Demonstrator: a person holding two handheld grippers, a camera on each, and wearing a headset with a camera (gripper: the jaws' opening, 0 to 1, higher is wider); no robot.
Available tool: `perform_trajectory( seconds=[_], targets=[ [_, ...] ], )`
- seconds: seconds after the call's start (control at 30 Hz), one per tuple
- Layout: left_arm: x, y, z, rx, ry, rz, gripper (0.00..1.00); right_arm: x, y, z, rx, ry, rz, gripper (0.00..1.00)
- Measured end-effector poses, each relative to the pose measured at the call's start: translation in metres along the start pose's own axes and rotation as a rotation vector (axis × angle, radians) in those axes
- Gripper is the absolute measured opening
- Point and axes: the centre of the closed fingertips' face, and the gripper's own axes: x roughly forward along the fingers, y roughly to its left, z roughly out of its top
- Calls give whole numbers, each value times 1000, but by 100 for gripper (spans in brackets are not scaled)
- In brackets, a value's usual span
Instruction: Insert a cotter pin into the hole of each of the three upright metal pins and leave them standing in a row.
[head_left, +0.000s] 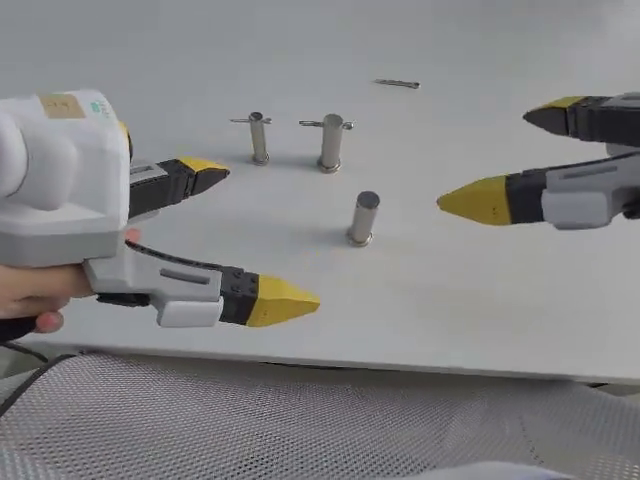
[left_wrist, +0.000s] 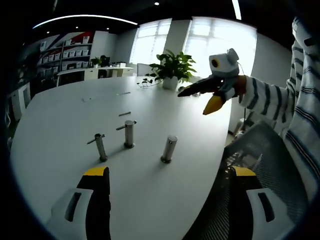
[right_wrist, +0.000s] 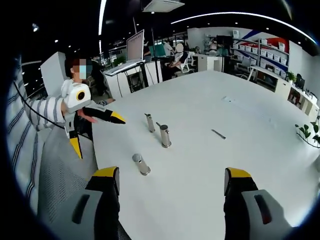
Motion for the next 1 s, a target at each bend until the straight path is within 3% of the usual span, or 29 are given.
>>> perform_trajectory(
  seconds=[0.17, 0.27, 0.33, 0.5, 0.67, 0.83, 0.9, 1.0],
  targets=[
    [-4, -2, 0, 16, 6, 4, 99, 3, -23, 3, -127, 94, 7, 81],
    [-7, -1, -3, 15, 10, 12, 99, 5, -39, 16, -297, 124, -8, 74],
    [-8, 0, -4, 4, 11, 16, 99, 7, -45, 20, -368, 164, 5, 69],
    [-9, -1, -1, -15, -5, 28, 99, 19, -63, 32, -432, 212, 23, 60],
    [-8, -2, -1, -16, -3, 31, 99, 41, -81, 43, -530, 288, 51, 48],
    [-8, -4, 1, -28, -13, 31, 99, 67, -87, 45, -543, 314, 113, 39],
    [-2, -14, 7, -29, -15, 29, 99, 79, -92, 43, -549, 342, 132, 37],
    [1, -17, 10, -29, -23, 29, 99, 96, -100, 39, -554, 383, 158, 30]
  ],
)
